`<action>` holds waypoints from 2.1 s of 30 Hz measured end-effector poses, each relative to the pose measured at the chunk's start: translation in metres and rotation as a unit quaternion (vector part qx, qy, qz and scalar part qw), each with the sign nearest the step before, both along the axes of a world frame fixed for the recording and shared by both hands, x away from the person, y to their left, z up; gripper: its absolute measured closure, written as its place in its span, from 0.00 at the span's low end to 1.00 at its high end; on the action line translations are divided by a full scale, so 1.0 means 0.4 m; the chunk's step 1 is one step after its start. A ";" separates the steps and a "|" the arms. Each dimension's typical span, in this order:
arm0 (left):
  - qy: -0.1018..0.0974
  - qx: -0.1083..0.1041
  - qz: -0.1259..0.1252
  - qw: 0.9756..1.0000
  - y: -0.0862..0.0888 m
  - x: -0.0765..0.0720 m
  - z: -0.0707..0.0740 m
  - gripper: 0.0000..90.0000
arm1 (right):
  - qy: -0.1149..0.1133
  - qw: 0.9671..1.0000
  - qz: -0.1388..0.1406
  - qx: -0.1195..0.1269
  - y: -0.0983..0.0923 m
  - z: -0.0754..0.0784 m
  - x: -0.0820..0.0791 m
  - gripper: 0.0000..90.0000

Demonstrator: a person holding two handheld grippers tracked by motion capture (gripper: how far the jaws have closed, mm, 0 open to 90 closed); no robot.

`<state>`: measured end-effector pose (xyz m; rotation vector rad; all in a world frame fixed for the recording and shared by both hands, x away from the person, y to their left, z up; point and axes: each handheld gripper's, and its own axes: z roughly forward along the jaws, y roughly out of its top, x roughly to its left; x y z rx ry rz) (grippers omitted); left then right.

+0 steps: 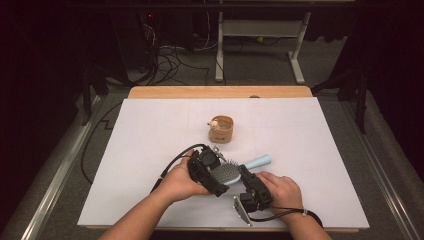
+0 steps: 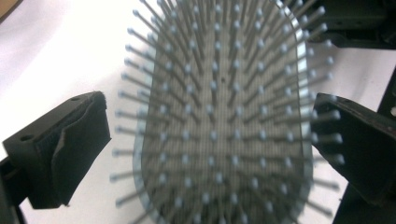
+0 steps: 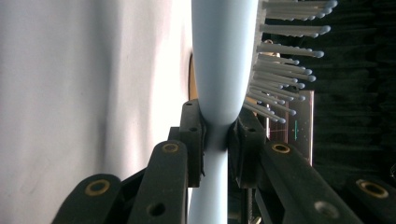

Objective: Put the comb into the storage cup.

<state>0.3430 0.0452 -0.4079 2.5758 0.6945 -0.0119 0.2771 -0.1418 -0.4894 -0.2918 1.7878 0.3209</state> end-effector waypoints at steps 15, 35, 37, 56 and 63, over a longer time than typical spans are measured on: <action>-0.003 0.006 0.007 1.000 0.064 -0.017 -0.012 0.00 | 0.002 1.000 -0.024 0.002 -0.032 0.001 0.009 0.88; -0.010 -0.010 0.054 0.998 0.166 -0.036 -0.107 0.00 | -0.002 0.999 -0.039 0.004 -0.048 0.004 0.010 0.88; -0.015 -0.015 0.054 0.998 0.172 -0.040 -0.111 0.01 | -0.003 0.999 -0.041 0.003 -0.048 0.004 0.009 0.88; -0.095 -0.132 0.113 0.980 0.274 -0.063 -0.132 0.01 | 0.013 0.998 -0.054 0.018 -0.056 0.012 0.008 0.88; -0.118 -0.170 0.116 0.972 0.295 -0.069 -0.135 0.00 | 0.026 0.997 -0.063 0.035 -0.057 0.017 0.010 0.88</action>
